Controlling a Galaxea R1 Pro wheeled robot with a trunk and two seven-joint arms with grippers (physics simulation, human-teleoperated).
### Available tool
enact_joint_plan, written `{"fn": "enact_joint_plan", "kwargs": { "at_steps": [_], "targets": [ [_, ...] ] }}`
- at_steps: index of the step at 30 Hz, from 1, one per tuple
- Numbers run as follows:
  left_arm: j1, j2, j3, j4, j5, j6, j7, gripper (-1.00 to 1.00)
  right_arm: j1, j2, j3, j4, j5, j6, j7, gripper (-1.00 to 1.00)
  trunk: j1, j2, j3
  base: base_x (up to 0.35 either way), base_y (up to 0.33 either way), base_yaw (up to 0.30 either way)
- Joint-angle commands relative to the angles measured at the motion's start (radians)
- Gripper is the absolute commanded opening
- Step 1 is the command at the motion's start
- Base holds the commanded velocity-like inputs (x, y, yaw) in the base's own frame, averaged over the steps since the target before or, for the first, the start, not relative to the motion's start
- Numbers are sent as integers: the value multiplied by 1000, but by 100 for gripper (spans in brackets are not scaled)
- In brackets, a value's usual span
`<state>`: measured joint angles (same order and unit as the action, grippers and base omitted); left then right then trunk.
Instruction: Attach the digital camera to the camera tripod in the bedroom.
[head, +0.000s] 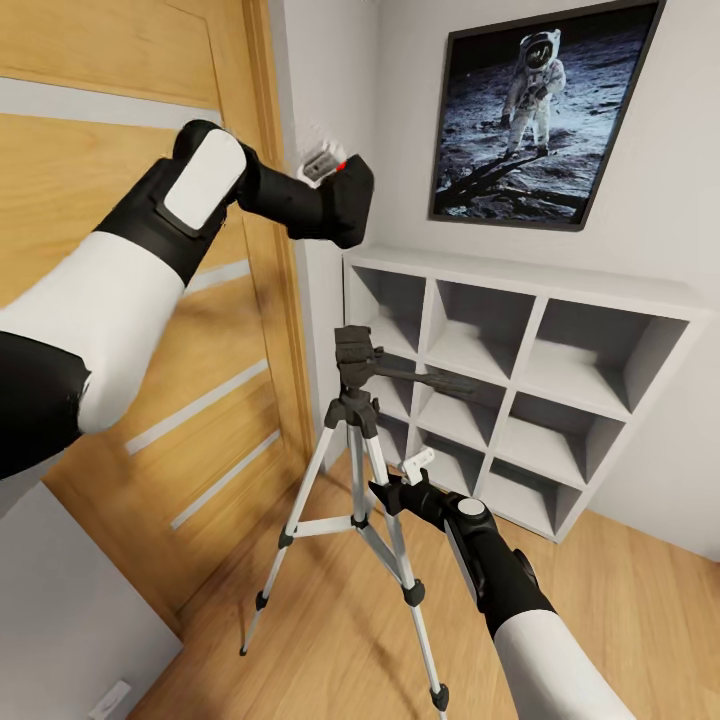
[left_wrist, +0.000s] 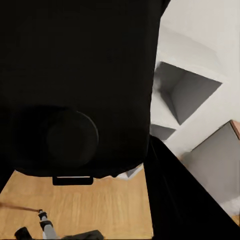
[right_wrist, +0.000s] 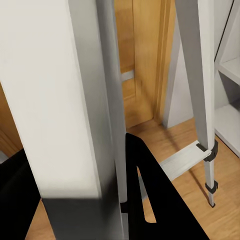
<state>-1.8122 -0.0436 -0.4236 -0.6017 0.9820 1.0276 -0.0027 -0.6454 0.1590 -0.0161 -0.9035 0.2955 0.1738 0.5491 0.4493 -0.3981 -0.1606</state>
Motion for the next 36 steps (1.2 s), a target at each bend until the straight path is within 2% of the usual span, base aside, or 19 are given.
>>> {"fn": "enact_joint_plan", "kwargs": {
  "at_steps": [1,2,4,5,7,8,10,14,17,25,27,28,30,31,32,33,34,35,36],
  "targets": [
    [-1,2,-36,-10,-12,3,-6,-100,0,0,-2,57,20,41,8,-100,1,-2,-2,0,0,0],
    [0,5,-115,-36,-30,4,-18,-100,0,0,-2,57,20,41,8,-100,1,-2,-2,0,0,0],
    [0,14,-204,-73,-46,5,-43,-100,0,0,-2,57,20,41,7,-100,1,-2,-2,0,0,0],
    [0,30,-290,-116,-59,5,-83,-100,0,0,-2,57,20,41,8,-100,1,-2,-2,0,0,0],
    [0,49,-361,-158,-69,5,-133,-100,0,0,-2,57,20,41,7,-100,1,-2,-2,0,0,0],
    [0,71,-410,-194,-79,3,-189,-100,0,0,-2,57,20,41,7,-100,1,-2,-2,0,0,0],
    [1,107,-452,-232,-93,2,-268,-100,0,0,-2,57,20,41,6,-100,1,-2,-2,0,0,0],
    [1,177,-480,-267,-99,-2,-372,-100,0,0,-1,57,20,41,6,-100,1,-2,-2,0,0,0],
    [1,215,-478,-302,-102,-9,-399,-100,0,0,-1,57,20,41,6,-100,1,-2,-2,0,0,0],
    [-1,242,-488,-390,-142,4,-454,-100,0,0,-1,57,20,41,6,-100,1,-2,-2,0,0,0],
    [-9,245,-517,-375,-150,11,-553,-100,0,0,-2,57,20,41,6,-100,1,-2,-2,0,0,0],
    [-14,244,-529,-360,-151,11,-577,-100,0,0,-2,57,20,41,6,-100,1,-2,-2,0,0,0],
    [-52,240,-578,-297,-154,12,-653,-100,0,0,-2,57,20,41,5,-100,1,-2,-2,0,0,0],
    [-89,235,-636,-240,-155,12,-714,-100,0,0,-2,57,20,41,5,-100,1,-2,-2,0,0,0],
    [-144,223,-772,-138,-156,10,-837,-100,0,0,-2,57,20,41,5,-100,1,-2,-2,0,0,0],
    [-154,219,-811,-112,-156,9,-873,-100,0,0,-2,57,20,41,5,-100,1,-2,-2,0,0,0],
    [-168,214,-886,-60,-156,5,-947,-100,0,0,-2,57,20,41,5,-100,1,-2,-2,0,0,0],
    [-173,211,-920,-35,-157,3,-984,-100,0,0,-2,57,20,41,5,-100,1,-2,-2,0,0,0],
    [-180,206,-975,15,-158,-5,-1057,-100,0,0,-2,57,20,41,5,-100,1,-2,-2,0,0,0]
  ]
}}
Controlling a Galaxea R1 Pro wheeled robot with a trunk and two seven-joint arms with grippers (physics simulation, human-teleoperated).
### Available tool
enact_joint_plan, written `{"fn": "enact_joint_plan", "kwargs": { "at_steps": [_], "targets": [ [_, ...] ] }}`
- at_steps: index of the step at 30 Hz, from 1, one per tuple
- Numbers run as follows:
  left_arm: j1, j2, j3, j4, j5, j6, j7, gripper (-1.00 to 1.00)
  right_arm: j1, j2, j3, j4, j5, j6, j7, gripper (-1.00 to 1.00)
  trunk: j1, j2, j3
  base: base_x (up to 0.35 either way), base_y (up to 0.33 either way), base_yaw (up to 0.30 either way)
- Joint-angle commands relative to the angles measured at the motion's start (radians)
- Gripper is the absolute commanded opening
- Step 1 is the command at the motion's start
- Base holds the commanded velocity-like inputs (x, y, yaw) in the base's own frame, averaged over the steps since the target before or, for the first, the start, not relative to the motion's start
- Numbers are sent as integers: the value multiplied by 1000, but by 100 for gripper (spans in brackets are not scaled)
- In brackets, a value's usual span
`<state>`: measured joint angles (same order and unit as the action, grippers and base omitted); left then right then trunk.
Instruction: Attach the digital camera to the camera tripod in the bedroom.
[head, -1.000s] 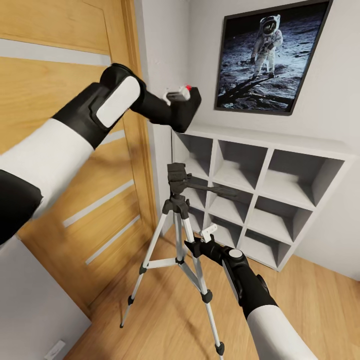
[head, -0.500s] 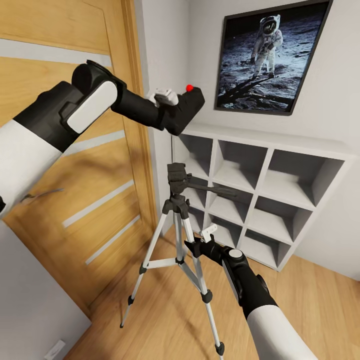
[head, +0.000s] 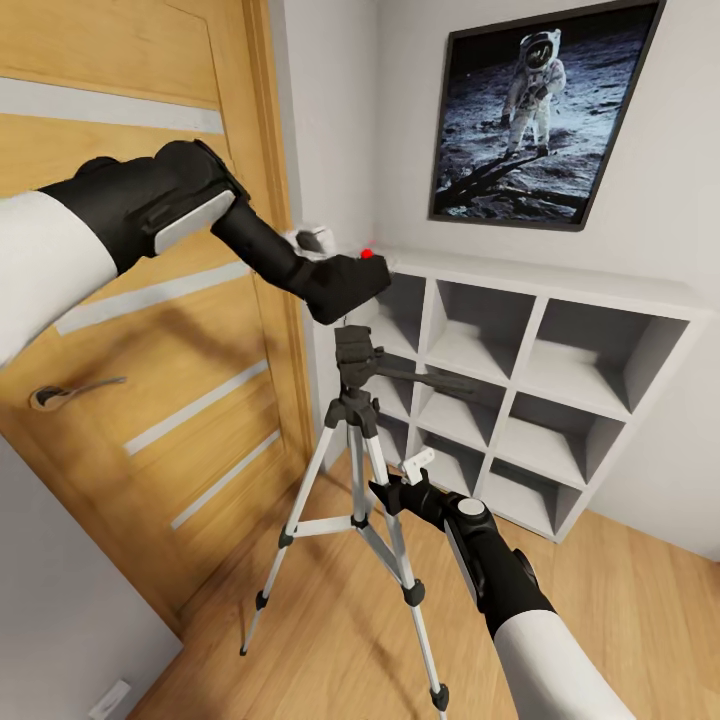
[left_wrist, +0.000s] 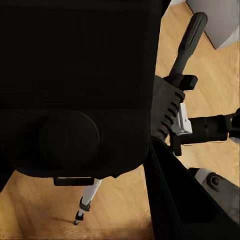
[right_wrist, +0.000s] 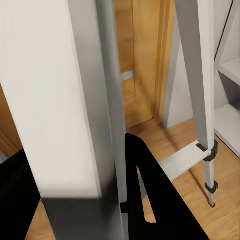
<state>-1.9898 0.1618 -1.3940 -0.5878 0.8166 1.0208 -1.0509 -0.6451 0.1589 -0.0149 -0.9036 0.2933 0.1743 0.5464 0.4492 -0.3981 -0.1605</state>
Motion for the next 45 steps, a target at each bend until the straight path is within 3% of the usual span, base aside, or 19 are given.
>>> {"fn": "enact_joint_plan", "kwargs": {
  "at_steps": [1,4,5,7,10,12,14,18,22,27,32,33,38,45],
  "targets": [
    [-6,-2,-25,23,7,-3,-43,-100,-1,1,-4,57,23,40,7,-100,1,-2,-2,0,0,0],
    [-12,-6,-74,88,6,-45,-151,-100,-1,0,-4,57,23,40,7,-100,1,-2,-2,0,0,0],
    [-14,-8,-92,110,6,-105,-199,-100,-1,1,-4,57,23,40,7,-100,1,-2,-2,0,0,0],
    [-16,-10,-106,120,2,-169,-230,-100,-1,1,-4,57,23,40,6,-100,1,-2,-2,0,0,0],
    [-16,-10,-113,122,-26,-198,-243,-100,-1,0,-4,57,23,40,6,-100,1,-2,-2,0,0,0],
    [-16,-10,-115,122,-72,-209,-248,-100,-1,1,-4,57,23,40,6,-100,1,-2,-2,0,0,0],
    [-17,-12,-115,116,-158,-236,-270,-100,-1,1,-4,57,23,40,5,-100,1,-2,-2,0,0,0],
    [-17,-11,-114,116,-207,-325,-323,-100,-1,1,-4,57,23,40,6,-100,1,-2,-2,0,0,0],
    [-17,-7,-107,126,-221,-424,-365,-100,-1,1,-4,57,23,40,5,-100,1,-2,-2,0,0,0],
    [-17,-8,-105,127,-225,-430,-358,-100,-1,1,-4,57,23,40,4,-100,1,-2,-2,0,0,0],
    [-17,-12,-103,108,-222,-436,-249,-100,-1,1,-4,57,23,40,4,-100,1,-2,-2,0,0,0],
    [-17,-18,-98,114,-227,-437,-254,-100,-2,4,-6,5,9,10,3,-100,1,-2,-2,0,0,0],
    [-17,-28,-72,142,-248,-439,-259,-100,-3,5,-6,8,-2,16,2,-100,1,-2,-2,0,0,0],
    [-17,12,-37,116,-200,-432,-238,-100,-4,-4,-5,7,-11,12,0,-100,1,-2,-2,0,0,0]
  ]
}}
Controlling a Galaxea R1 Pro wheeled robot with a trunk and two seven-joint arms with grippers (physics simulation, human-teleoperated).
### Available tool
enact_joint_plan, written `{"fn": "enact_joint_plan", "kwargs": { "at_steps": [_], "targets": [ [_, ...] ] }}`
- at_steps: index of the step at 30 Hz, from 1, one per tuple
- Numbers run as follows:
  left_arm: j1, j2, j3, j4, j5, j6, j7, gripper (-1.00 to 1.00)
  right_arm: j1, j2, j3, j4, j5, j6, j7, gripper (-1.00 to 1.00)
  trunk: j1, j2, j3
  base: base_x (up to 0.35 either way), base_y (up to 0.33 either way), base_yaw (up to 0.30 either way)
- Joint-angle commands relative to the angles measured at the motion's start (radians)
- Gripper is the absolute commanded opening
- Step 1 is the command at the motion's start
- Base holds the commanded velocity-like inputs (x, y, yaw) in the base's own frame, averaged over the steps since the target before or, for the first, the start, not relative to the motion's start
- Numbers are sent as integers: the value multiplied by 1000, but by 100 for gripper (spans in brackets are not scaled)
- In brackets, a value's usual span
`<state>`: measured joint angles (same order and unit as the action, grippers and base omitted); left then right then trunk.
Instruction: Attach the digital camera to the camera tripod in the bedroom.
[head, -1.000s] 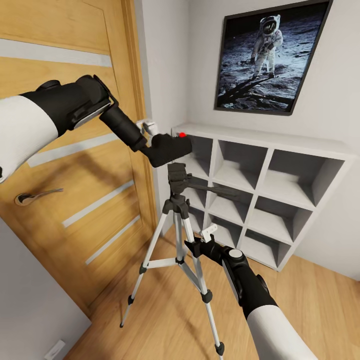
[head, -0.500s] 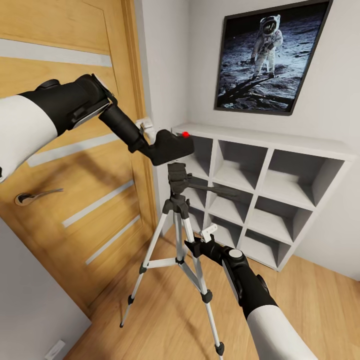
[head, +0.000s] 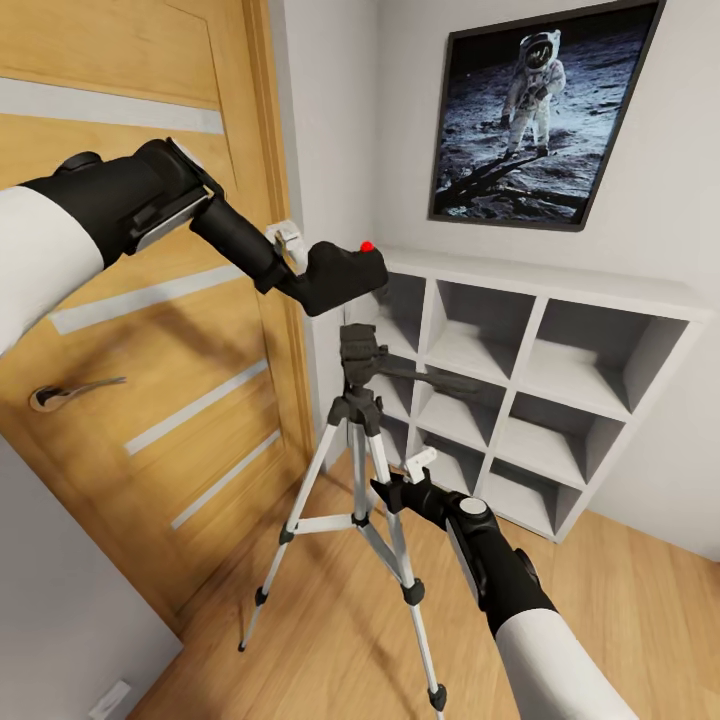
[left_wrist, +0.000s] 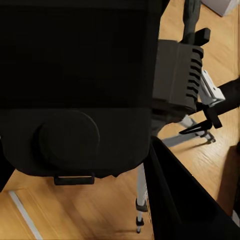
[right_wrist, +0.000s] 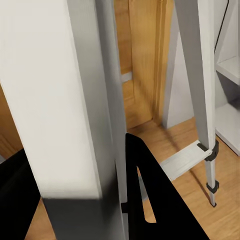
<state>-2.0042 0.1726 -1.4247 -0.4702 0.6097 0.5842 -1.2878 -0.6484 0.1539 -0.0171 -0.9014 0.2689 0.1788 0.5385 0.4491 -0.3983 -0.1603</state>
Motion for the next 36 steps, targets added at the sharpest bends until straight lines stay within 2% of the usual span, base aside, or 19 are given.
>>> {"fn": "enact_joint_plan", "kwargs": {
  "at_steps": [1,9,20,30,31,32,36],
  "targets": [
    [-2,7,-1,-3,14,6,0,-100,0,0,-2,5,10,7,8,-100,1,-2,-2,0,0,0],
    [-2,10,41,-6,8,3,0,-100,0,-2,-1,5,6,6,8,-100,1,-2,-2,0,0,0],
    [-2,3,101,-8,4,-1,-15,-100,0,-2,-1,5,6,5,8,-100,1,-2,-2,0,0,0],
    [-2,10,151,-28,-33,-3,-64,-100,0,-2,-3,5,4,4,6,-100,1,-2,-2,0,0,0],
    [-2,11,150,-28,-132,-192,-85,-100,0,-2,-3,47,33,4,6,-100,1,-2,-2,0,0,0],
    [-2,11,150,-28,-146,-193,-93,-100,0,-2,-2,47,32,4,6,-100,1,-2,-2,0,0,0],
    [-2,9,150,-27,-165,-192,-104,-100,0,-2,-3,47,32,4,6,-100,1,-2,-2,0,0,0]
  ]
}}
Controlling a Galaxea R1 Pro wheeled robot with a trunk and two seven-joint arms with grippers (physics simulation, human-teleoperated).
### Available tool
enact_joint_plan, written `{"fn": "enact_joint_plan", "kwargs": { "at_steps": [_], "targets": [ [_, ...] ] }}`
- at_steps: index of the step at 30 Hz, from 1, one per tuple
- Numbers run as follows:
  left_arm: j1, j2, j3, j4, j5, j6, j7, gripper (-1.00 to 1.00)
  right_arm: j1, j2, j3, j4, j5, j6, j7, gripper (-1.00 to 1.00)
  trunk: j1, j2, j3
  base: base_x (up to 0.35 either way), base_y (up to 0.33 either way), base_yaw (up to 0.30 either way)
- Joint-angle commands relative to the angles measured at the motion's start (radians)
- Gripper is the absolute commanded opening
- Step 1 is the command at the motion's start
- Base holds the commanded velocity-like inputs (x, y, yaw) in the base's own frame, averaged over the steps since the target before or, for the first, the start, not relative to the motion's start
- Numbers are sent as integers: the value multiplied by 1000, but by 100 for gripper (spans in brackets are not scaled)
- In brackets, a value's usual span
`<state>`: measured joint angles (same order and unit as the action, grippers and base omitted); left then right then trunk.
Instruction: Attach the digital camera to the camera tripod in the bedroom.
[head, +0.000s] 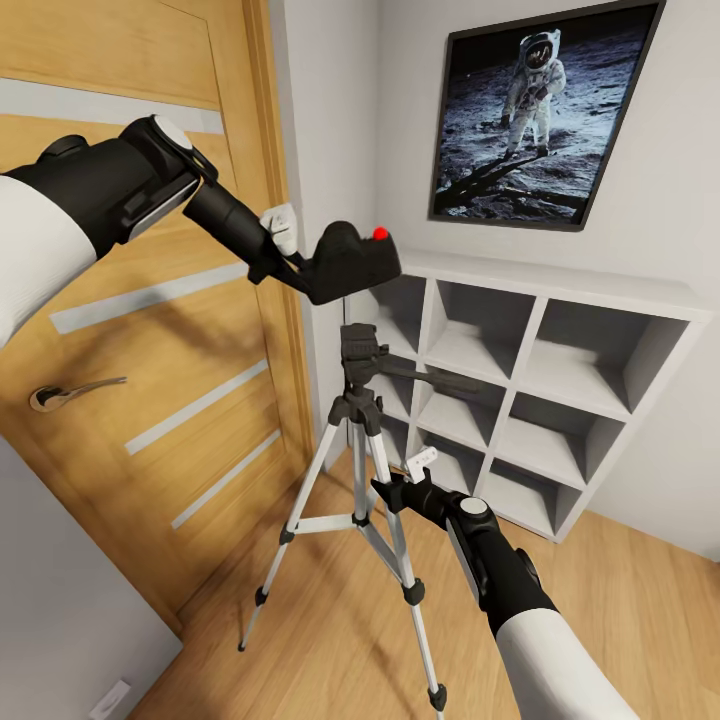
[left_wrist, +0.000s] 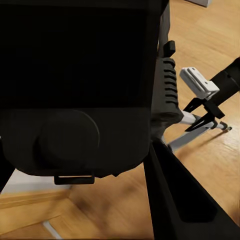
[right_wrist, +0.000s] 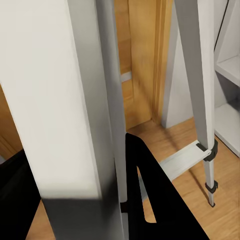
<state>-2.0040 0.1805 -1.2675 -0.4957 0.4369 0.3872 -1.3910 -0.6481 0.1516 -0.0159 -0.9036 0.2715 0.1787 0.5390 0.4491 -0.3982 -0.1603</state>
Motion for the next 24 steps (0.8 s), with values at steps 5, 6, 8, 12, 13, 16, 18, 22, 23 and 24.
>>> {"fn": "enact_joint_plan", "kwargs": {
  "at_steps": [5,6,8,12,13,16,18,22,23,24],
  "targets": [
    [-2,1,-7,0,-15,5,-5,-100,-1,0,-4,49,29,3,6,-100,1,-2,-2,0,0,0],
    [-2,1,-7,0,-20,5,-5,-100,-1,0,-4,49,29,3,6,-100,1,-2,-2,0,0,0],
    [-2,1,-7,0,-36,5,-6,-100,-1,0,-4,49,29,3,6,-100,1,-2,-2,0,0,0],
    [-2,2,-7,-2,-58,4,-7,-100,-1,0,-4,49,29,2,6,-100,1,-2,-2,0,0,0],
    [-2,2,-7,-2,-59,4,-8,-100,-1,0,-4,49,29,2,6,-100,1,-2,-2,0,0,0],
    [-2,-1,-7,-4,-63,3,-7,-100,-1,0,-4,49,29,2,6,-100,1,-2,-2,0,0,0],
    [-2,-2,-7,-5,-63,1,-7,-100,-1,0,-4,49,29,2,6,-100,1,-2,-2,0,0,0],
    [-1,-5,-7,4,-63,-40,-6,-100,-1,0,-4,49,29,5,6,-100,1,-2,-2,0,0,0],
    [-1,-6,-7,5,-63,-44,-6,-100,-1,0,-4,49,29,5,6,-100,1,-2,-2,0,0,0],
    [-1,-7,-7,5,-63,-50,-6,-100,-1,0,-4,49,29,5,6,-100,1,-2,-2,0,0,0]
  ]
}}
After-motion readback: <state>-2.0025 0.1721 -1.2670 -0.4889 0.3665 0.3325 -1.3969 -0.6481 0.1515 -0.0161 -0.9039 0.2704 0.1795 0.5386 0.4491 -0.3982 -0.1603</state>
